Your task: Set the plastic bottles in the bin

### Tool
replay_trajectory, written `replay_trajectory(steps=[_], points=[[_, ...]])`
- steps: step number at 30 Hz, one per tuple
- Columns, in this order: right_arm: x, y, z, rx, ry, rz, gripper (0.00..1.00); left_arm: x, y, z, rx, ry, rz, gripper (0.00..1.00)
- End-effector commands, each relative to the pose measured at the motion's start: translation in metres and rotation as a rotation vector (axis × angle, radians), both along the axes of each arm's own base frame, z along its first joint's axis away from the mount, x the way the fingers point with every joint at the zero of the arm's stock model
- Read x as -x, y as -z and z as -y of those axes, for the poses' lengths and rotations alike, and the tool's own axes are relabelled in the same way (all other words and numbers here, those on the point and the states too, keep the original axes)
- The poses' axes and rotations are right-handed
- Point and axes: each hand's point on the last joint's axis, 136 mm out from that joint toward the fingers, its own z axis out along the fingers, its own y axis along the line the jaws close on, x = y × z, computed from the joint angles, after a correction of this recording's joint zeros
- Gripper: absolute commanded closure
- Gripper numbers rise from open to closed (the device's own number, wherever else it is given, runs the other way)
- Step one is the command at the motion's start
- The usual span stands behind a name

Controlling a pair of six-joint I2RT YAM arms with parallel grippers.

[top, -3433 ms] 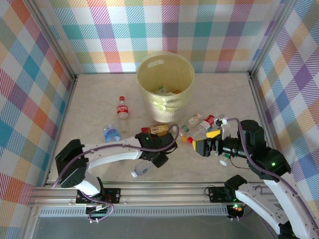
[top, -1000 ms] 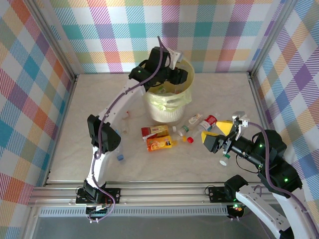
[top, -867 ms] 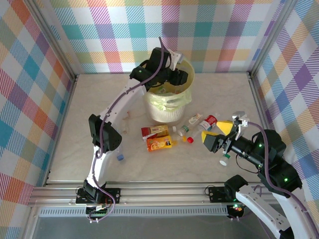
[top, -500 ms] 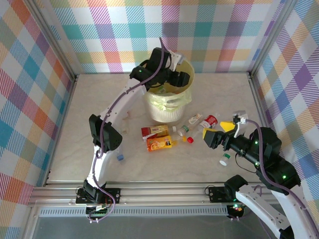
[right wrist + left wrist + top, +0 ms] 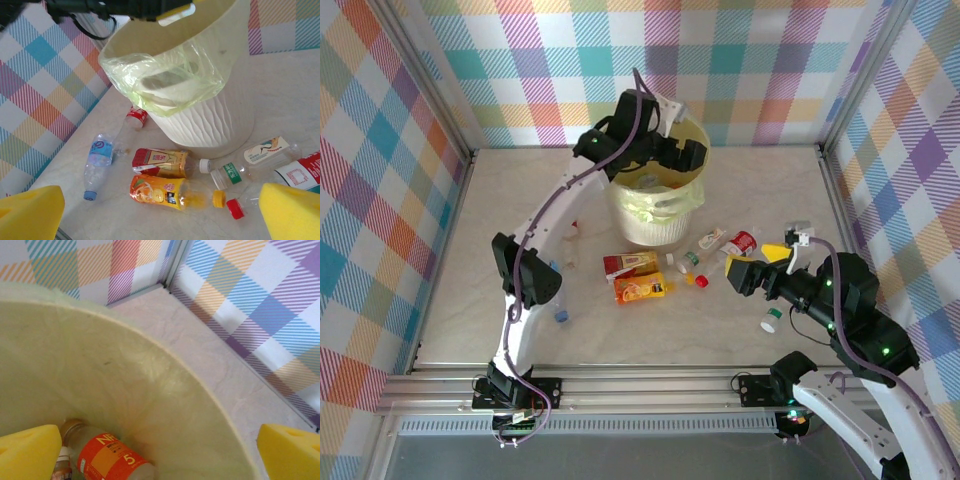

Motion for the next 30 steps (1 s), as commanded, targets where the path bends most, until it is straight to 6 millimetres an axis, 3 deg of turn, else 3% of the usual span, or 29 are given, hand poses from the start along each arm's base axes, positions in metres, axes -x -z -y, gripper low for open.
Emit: replay_trajectory(steps=[1,6,12,16,20,25,30], points=[[-0.002,0.008,0.002,0.019,0.018,-0.014,0.00,0.026,-0.080,-0.012,0.121,0.042,0.131,0.00],[-0.006,0.014,0.004,0.037,0.034,-0.031,0.00,0.055,-0.110,-0.019,0.167,0.113,0.178,0.00],[-0.016,0.027,0.018,0.074,0.144,-0.095,0.00,0.117,-0.116,-0.028,0.173,0.301,0.157,0.00],[-0.025,0.046,0.033,0.135,0.257,-0.190,0.00,0.166,-0.101,-0.037,0.162,0.442,0.094,0.00],[-0.033,0.066,0.047,0.171,0.372,-0.276,0.02,0.204,-0.084,-0.048,0.153,0.473,0.075,0.00],[-0.038,0.088,0.072,0.254,0.538,-0.366,0.11,0.241,-0.053,-0.061,0.148,0.457,0.043,0.00],[-0.048,0.114,0.083,0.321,0.639,-0.472,0.14,0.272,-0.026,-0.064,0.208,0.461,0.024,0.00]])
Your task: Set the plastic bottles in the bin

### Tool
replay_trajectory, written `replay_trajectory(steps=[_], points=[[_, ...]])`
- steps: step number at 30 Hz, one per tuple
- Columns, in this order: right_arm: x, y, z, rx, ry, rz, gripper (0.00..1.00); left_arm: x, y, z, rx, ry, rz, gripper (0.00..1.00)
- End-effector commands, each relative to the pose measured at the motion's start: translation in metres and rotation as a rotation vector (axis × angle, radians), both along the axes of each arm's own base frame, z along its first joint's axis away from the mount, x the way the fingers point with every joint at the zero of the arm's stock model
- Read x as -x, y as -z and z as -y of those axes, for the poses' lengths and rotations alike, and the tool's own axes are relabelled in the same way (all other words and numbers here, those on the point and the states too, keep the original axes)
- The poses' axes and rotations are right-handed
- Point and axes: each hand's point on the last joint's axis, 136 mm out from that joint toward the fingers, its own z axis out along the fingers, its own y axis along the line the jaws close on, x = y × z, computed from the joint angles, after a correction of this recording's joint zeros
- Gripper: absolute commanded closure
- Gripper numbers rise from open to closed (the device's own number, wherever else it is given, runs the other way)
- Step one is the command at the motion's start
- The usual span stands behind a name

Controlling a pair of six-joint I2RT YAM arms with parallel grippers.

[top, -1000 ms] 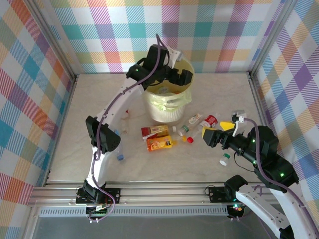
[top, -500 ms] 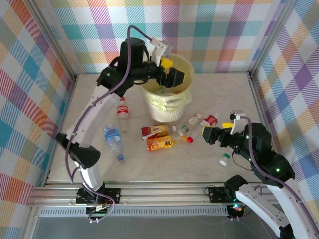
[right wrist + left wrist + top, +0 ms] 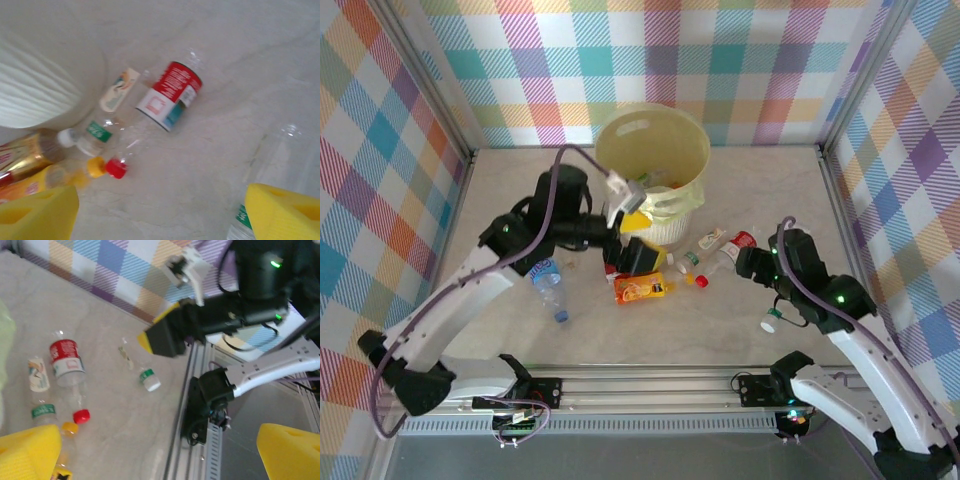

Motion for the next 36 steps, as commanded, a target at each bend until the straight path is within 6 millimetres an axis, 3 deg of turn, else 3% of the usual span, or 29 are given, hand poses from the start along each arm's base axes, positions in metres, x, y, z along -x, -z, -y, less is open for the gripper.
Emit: replay_trajectory(steps=[1,4,11,19,25,31,36], points=[[-0.004,0.011,0.020,0.053,0.131,-0.057,0.14,0.011,-0.004,0.004,0.089,-0.002,0.020,0.00],[-0.010,0.026,0.029,0.072,0.189,-0.115,0.12,0.025,0.013,0.009,0.101,0.018,-0.019,0.00],[-0.012,0.065,0.067,0.129,0.348,-0.259,0.08,0.053,0.032,0.019,0.178,0.060,-0.012,0.00],[-0.014,0.101,0.090,0.057,0.433,-0.353,0.06,0.047,0.049,0.008,0.205,-0.044,0.046,0.00],[-0.014,0.124,0.102,0.042,0.463,-0.407,0.05,0.043,0.058,0.013,0.232,-0.057,0.016,0.00],[-0.019,0.151,0.096,-0.038,0.439,-0.426,0.07,0.033,0.064,0.017,0.231,-0.101,-0.014,0.00],[-0.025,0.162,0.099,-0.052,0.457,-0.446,0.11,0.032,0.065,0.019,0.220,-0.108,-0.023,0.00]])
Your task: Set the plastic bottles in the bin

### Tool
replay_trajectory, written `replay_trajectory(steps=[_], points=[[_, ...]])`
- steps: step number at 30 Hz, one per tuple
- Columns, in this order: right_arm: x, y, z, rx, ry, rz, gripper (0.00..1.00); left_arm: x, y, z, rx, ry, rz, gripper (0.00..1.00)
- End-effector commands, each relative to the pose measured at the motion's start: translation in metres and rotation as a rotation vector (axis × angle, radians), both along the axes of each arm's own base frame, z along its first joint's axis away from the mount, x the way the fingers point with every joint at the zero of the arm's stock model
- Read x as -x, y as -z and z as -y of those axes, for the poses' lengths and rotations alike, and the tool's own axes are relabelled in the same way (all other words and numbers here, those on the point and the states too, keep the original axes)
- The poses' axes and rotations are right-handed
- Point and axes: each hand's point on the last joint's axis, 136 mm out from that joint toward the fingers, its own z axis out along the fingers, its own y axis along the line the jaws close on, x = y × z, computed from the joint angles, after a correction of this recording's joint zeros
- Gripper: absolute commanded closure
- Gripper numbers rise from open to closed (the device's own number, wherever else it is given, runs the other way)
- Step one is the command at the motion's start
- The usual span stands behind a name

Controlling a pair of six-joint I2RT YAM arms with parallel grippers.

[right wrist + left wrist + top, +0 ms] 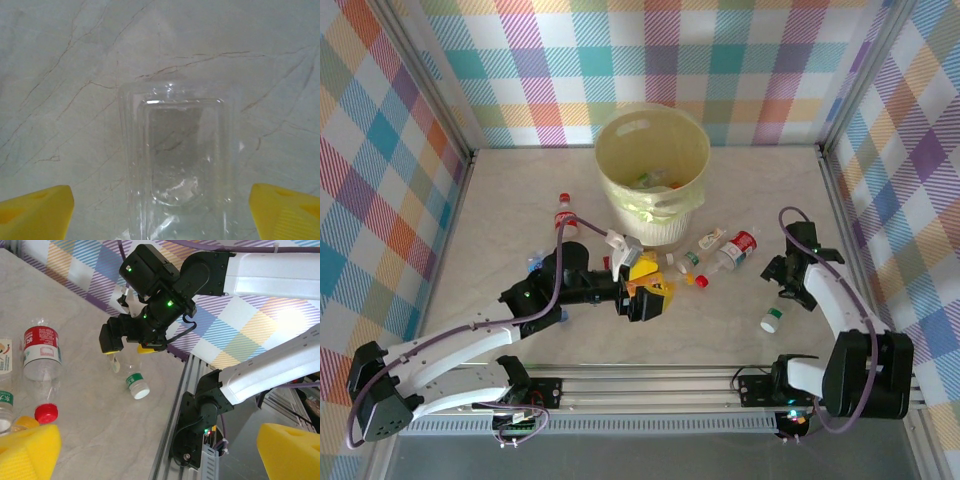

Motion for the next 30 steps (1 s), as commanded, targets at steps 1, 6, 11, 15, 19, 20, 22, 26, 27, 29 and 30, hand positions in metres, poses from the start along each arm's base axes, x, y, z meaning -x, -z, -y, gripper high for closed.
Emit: replay_trajectory(steps=[1,6,11,15,19,20,22,26,27,29,30], points=[[-0.010,0.005,-0.002,-0.030,-0.003,0.029,0.12,0.000,-0.011,0.003,0.036,-0.008,0.015,0.00],[-0.014,0.014,-0.002,-0.046,0.007,0.014,0.16,-0.002,-0.009,0.001,0.022,-0.025,0.012,0.00],[-0.021,0.020,-0.005,-0.074,0.007,0.017,0.19,-0.003,-0.006,0.001,0.004,-0.027,0.004,0.00],[-0.024,0.025,-0.005,-0.083,0.008,0.009,0.21,-0.004,-0.004,0.001,-0.006,-0.029,0.000,0.00],[-0.026,0.029,-0.005,-0.093,0.013,0.005,0.27,-0.005,-0.001,0.002,-0.013,-0.031,-0.007,0.00],[-0.027,0.029,-0.006,-0.094,0.016,0.005,0.28,-0.005,-0.001,0.003,-0.014,-0.032,-0.007,0.00],[-0.027,0.031,-0.006,-0.097,0.021,0.002,0.32,-0.006,0.000,0.002,-0.018,-0.034,-0.009,0.00],[-0.025,0.034,-0.004,-0.089,0.026,-0.010,0.32,-0.006,0.001,0.002,-0.024,-0.038,-0.010,0.00],[-0.025,0.034,-0.004,-0.087,0.024,-0.013,0.32,-0.006,0.001,0.002,-0.024,-0.038,-0.010,0.00],[-0.025,0.036,-0.004,-0.088,0.027,-0.018,0.31,-0.007,0.001,0.002,-0.025,-0.040,-0.010,0.00],[-0.025,0.035,-0.004,-0.089,0.028,-0.015,0.30,-0.007,0.003,0.002,-0.029,-0.040,-0.012,0.00]])
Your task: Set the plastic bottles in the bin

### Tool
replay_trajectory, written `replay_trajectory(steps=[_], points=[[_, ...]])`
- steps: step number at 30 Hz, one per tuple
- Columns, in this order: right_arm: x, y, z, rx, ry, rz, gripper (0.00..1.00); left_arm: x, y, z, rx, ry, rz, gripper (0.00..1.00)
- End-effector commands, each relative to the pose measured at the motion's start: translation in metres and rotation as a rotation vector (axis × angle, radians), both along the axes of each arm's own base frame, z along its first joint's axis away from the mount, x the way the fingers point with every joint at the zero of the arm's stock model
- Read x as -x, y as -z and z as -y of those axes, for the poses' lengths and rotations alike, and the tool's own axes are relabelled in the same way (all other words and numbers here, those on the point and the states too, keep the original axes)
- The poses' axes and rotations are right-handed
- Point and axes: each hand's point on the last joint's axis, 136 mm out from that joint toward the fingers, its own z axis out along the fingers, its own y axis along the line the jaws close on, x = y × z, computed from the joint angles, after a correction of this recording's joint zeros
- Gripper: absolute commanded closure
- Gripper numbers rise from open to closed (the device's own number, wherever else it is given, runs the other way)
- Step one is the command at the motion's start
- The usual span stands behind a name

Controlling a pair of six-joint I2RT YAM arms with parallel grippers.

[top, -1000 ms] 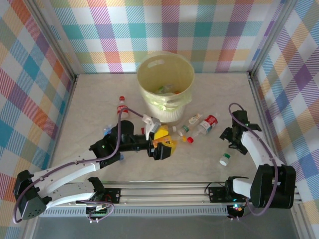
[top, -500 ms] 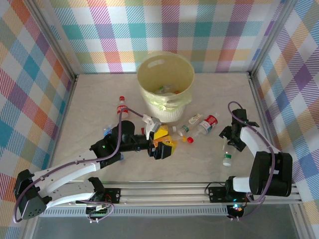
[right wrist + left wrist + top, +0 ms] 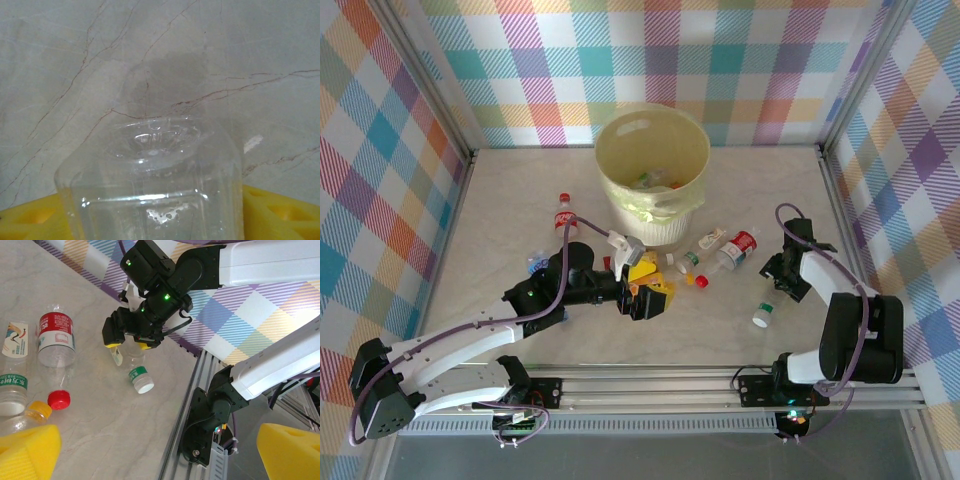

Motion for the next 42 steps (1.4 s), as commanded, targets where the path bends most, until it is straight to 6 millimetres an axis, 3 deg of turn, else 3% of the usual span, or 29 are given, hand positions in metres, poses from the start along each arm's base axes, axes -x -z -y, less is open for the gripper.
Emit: replay_trajectory(steps=[1,8,16,28,42], points=[[0.001,0.005,0.001,-0.009,0.016,-0.011,0.31,0.001,-0.012,0.003,0.016,0.004,0.020,0.00],[-0.004,-0.004,-0.002,-0.027,0.014,0.043,0.38,-0.001,-0.008,0.002,0.006,-0.007,0.014,0.00],[-0.017,-0.050,-0.004,-0.016,-0.033,0.238,0.44,-0.003,-0.010,0.001,0.011,-0.020,0.010,0.00],[-0.029,-0.171,-0.018,-0.013,-0.158,0.582,0.46,-0.010,-0.028,-0.011,0.000,-0.087,0.068,0.00],[-0.048,-0.323,-0.077,-0.076,-0.375,0.972,0.47,-0.009,-0.040,-0.024,-0.071,-0.103,0.136,0.00]])
